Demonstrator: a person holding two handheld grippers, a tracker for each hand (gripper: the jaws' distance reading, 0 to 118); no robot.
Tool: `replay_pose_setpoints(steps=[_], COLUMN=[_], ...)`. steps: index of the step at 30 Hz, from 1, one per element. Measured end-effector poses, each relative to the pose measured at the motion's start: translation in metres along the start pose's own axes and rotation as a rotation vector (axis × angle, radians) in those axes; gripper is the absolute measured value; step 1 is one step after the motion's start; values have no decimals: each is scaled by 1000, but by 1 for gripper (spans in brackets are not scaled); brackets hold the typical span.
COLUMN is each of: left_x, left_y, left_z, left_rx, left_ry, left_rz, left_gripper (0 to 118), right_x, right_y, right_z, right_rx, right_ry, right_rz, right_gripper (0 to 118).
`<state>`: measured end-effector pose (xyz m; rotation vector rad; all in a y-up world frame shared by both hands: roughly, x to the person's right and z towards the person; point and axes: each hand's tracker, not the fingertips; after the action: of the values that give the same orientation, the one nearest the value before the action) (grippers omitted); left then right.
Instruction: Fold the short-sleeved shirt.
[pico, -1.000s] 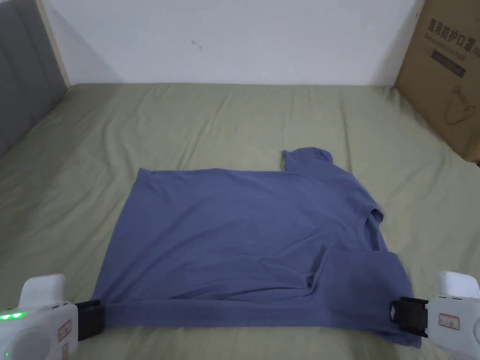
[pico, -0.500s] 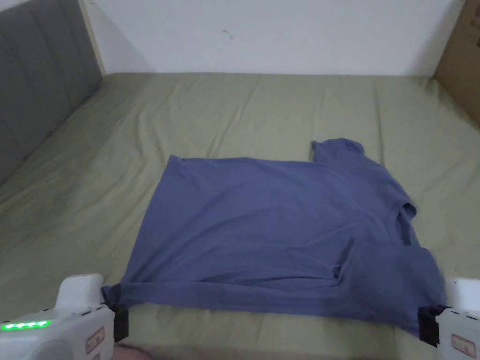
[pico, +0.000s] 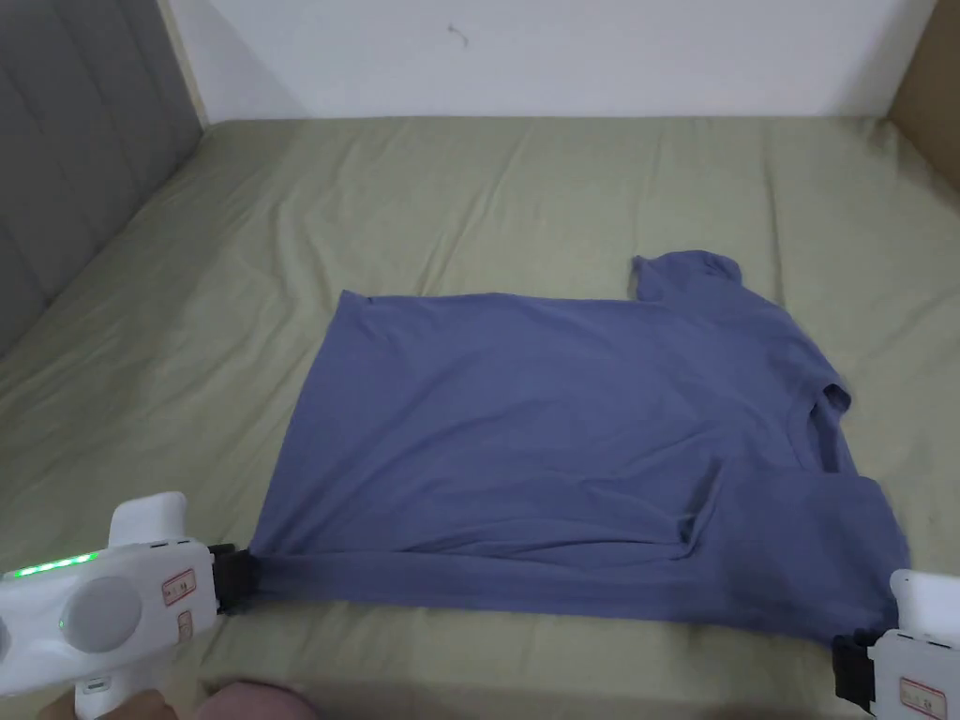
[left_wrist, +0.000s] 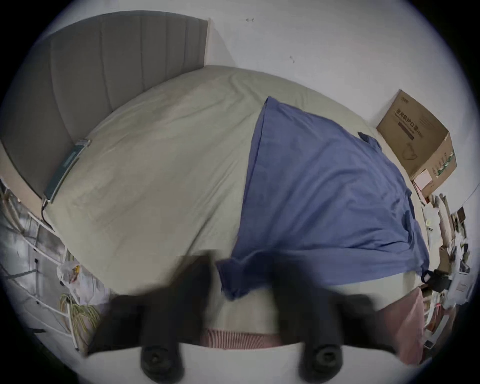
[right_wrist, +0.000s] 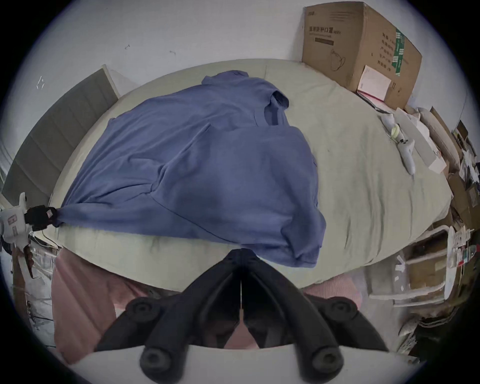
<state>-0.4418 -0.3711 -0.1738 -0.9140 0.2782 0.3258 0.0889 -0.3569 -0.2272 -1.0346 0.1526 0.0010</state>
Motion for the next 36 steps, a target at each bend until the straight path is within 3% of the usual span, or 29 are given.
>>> replay_pose_setpoints(steps=[6,7,8,9,10,11,16,17,18,19,21,26,36], left_x=[8,7,10,11,12,13,23,24,25,25,21,19,26], left_y=[-3,-2,-2,-1,-1,-1,2,2,2,2,2,4,41], left_z=[10,12,17,19,22,24,26,27,27,28,27,27,33], left_rx=[-11,-16,-18,-18,-14,-13,-23,-24,-24,-26,-25,-33,-14], left_ry=[16,14,11,5,2,-1,0,2,4,4,-2,-6,20], left_rz=[-34,-30,-23,-19,-18,-16,-39,-41,-39,-34,-9,11,-65], left_gripper=[2,2,2,2,2,2,2,2,2,2,2,2,2], right_x=[14,18,21,29,34,39,60,60,55,50,45,56,66], right_y=[1,2,4,6,9,13,26,25,24,20,19,21,78], right_z=[5,6,7,4,2,-1,-25,-30,-29,-28,-33,-38,1], right_rx=[18,30,40,44,49,48,19,1,-4,3,-41,-16,87], right_ry=[14,13,10,6,3,3,33,27,-34,-84,-13,-3,23], right_rz=[-40,-53,-62,-70,-79,-85,-136,-104,-62,-40,16,-110,-128], right_gripper=[2,11,30,65,85,89,88,79,21,0,0,0,0])
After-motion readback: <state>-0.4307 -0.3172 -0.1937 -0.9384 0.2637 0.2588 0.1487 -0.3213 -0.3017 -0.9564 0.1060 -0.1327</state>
